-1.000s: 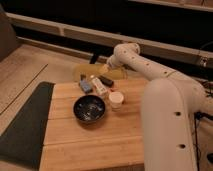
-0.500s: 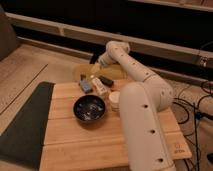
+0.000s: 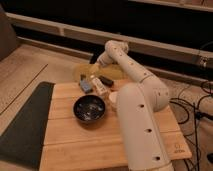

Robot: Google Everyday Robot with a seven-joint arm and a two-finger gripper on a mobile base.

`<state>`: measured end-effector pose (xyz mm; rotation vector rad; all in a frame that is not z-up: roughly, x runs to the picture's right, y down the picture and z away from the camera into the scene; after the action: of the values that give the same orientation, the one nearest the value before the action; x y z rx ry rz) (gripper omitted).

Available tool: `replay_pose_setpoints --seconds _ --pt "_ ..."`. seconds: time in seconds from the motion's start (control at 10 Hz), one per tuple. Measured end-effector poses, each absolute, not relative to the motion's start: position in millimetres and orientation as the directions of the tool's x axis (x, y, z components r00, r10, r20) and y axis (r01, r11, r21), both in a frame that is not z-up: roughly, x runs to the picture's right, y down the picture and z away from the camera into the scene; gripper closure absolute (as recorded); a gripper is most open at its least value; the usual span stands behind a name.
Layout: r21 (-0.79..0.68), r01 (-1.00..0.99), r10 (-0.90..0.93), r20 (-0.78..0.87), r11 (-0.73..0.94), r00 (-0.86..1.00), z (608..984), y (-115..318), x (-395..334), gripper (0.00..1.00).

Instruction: Stand the bottle upright

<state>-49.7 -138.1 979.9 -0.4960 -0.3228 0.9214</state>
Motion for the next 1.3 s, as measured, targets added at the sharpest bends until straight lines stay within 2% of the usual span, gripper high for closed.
replay_pose_setpoints --seconds 0.5,0.9,1.3 --pt "-0.545 -0.669 0.789 -0.022 0.505 0.614 1006.5 -109.9 -84.5 0.35" --pt "-0.481 -0.768 0.827 -0.143 0.422 0.544 1032.7 -103.4 -80.1 0.35" --pt "-0.478 -0.796 0.823 -0.228 0.371 0.520 1042.7 -84.4 -90.3 0.35"
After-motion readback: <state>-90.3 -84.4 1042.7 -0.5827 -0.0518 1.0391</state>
